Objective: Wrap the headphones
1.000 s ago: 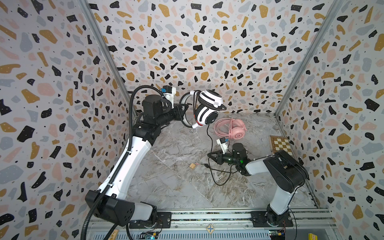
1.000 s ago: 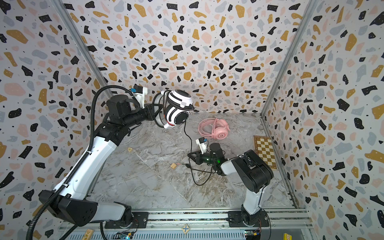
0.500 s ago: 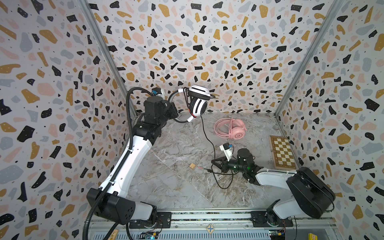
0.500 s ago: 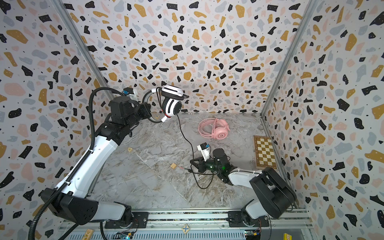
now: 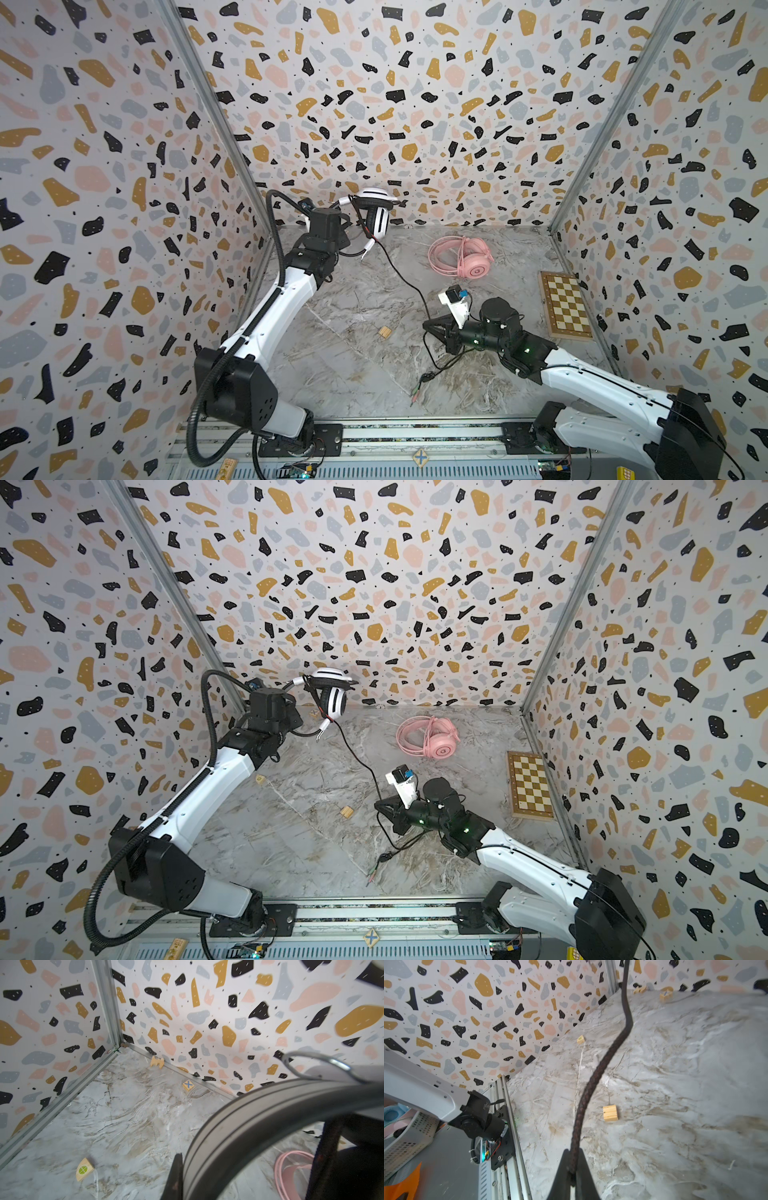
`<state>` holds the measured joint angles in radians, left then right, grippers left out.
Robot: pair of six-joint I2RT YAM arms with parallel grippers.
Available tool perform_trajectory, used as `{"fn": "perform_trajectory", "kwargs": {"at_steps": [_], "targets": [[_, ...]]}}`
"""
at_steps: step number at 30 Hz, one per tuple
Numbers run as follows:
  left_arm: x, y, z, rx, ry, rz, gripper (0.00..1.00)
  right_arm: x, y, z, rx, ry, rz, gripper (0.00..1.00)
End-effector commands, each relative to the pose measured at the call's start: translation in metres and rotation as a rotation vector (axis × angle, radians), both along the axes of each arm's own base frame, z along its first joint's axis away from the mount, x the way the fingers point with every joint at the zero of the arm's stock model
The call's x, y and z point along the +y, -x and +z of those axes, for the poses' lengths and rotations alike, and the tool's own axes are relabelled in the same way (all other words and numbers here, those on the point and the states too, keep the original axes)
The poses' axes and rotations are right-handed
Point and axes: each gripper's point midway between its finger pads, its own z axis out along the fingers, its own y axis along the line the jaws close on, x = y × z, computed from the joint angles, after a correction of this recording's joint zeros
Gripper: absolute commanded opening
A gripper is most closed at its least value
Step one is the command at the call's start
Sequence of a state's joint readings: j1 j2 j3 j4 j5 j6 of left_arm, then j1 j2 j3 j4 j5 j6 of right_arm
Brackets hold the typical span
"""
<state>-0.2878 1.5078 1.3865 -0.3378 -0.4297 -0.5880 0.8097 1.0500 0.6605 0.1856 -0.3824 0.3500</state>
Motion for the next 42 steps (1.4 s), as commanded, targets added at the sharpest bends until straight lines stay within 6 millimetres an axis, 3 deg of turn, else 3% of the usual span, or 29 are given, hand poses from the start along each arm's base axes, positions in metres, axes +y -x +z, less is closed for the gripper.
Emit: {"fn": "perform_trajectory", "kwargs": {"at_steps": [1,5,10,16,24,27,31,35,38,42], "targets": [[-0.014,-0.003,-0.009,-0.008,-0.049,0.001,0.0,-0.008,-0.007,0.029,-0.087,0.041,-0.048,0.04],[-0.038,0.007,-0.044,0.079,-0.143,-0.073,0.0,-0.021,-0.023,0.058,-0.202,0.097,-0.137,0.04],[-0.076,0.027,-0.08,0.211,-0.259,-0.299,0.0,-0.041,-0.05,0.088,-0.35,0.203,-0.281,0.05],[-0.096,0.057,-0.112,0.335,-0.337,-0.535,0.0,-0.053,-0.075,0.117,-0.46,0.238,-0.387,0.06],[-0.129,0.106,-0.11,0.376,-0.273,-0.848,0.0,-0.087,-0.115,0.12,-0.475,0.276,-0.528,0.07],[-0.137,0.125,-0.109,0.412,-0.243,-0.946,0.0,-0.091,-0.123,0.121,-0.468,0.253,-0.529,0.07],[-0.152,0.151,-0.114,0.469,-0.189,-1.08,0.0,-0.082,-0.13,0.127,-0.486,0.218,-0.496,0.07],[-0.173,0.177,-0.119,0.513,-0.148,-1.217,0.0,-0.055,-0.132,0.127,-0.498,0.189,-0.367,0.08],[-0.187,0.187,-0.112,0.486,-0.112,-1.285,0.0,-0.043,-0.137,0.114,-0.471,0.194,-0.314,0.08],[-0.201,0.191,-0.089,0.372,-0.038,-1.339,0.0,-0.048,-0.146,0.085,-0.405,0.221,-0.327,0.08]]}}
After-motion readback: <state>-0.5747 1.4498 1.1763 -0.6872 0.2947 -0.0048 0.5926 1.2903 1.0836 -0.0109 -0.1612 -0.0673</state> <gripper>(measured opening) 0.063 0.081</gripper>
